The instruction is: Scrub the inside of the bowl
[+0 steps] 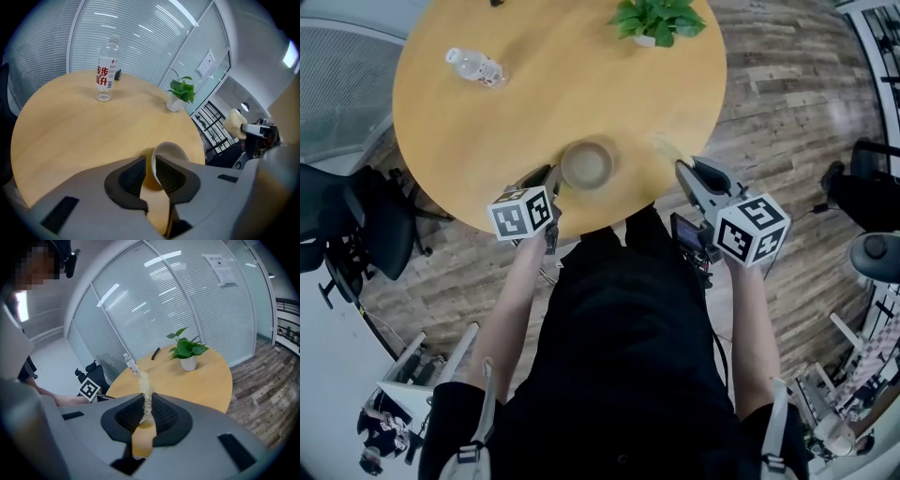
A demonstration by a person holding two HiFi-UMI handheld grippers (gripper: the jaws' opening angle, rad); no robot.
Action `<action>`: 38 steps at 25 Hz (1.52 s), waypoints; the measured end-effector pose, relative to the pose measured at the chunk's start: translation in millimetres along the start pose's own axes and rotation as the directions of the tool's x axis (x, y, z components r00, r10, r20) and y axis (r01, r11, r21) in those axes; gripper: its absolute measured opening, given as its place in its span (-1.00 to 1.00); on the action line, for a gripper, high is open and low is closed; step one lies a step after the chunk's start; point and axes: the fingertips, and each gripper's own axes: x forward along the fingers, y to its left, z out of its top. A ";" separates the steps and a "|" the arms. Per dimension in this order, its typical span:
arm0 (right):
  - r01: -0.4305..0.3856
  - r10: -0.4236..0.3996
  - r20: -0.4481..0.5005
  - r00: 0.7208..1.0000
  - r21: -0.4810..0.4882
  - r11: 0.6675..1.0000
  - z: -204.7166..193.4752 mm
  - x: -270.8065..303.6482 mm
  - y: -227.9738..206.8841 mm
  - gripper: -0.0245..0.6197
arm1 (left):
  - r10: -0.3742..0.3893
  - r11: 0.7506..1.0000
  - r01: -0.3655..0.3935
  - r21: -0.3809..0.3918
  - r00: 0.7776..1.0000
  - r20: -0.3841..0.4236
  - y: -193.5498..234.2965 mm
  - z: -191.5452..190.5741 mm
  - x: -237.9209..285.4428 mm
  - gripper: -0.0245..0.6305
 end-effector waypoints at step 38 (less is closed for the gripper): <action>-0.105 0.121 0.108 0.987 -0.147 0.984 -0.8 27.9 125.8 -0.79 | -0.337 0.918 0.260 0.300 0.910 0.243 -42.6 41.9 -124.6 -0.89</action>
